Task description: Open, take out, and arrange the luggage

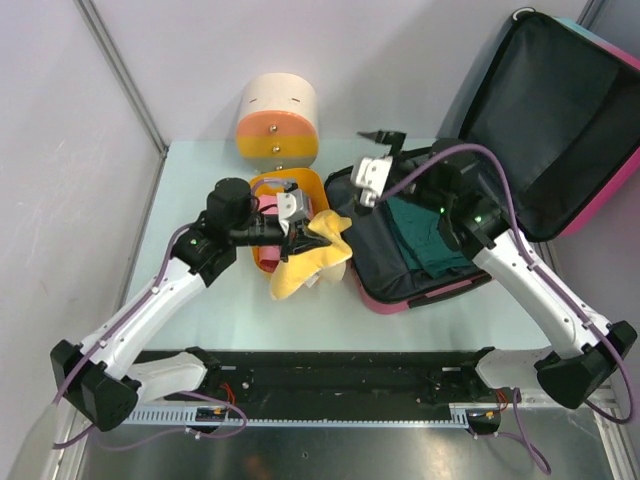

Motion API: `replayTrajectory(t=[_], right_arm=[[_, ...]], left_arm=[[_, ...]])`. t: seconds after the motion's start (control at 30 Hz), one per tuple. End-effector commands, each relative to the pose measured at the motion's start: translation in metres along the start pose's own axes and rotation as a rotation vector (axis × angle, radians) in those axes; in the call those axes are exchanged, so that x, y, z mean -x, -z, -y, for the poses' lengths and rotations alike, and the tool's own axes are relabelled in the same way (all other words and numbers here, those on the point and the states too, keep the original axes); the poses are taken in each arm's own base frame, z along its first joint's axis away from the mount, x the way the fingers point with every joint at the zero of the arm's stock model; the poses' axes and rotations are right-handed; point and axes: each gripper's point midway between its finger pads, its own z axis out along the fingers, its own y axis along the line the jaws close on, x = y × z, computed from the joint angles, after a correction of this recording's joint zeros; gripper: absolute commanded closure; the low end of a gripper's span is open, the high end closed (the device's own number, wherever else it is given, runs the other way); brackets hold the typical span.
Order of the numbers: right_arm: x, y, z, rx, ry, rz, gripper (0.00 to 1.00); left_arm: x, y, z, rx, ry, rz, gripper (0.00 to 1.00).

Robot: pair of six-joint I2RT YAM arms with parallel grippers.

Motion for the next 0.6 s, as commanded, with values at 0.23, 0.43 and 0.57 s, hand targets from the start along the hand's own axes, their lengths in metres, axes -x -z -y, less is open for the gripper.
replayTrajectory(t=[0.23,0.43,0.57], right_arm=[[-0.059,0.02,0.045,-0.273,-0.341,-0.181,0.0],[-0.067,0.029,0.037,-0.262,-0.374,-0.228,0.0],[-0.072,0.033,0.03,-0.249,-0.399,-0.256,0.0]], left_arm=[[-0.059,0.001,-0.124,0.422,0.57,-0.015,1.0],[-0.116,0.026,-0.209,0.502,0.699,-0.049,0.98],[-0.134,0.021,-0.235,0.465,0.734,-0.042,0.91]])
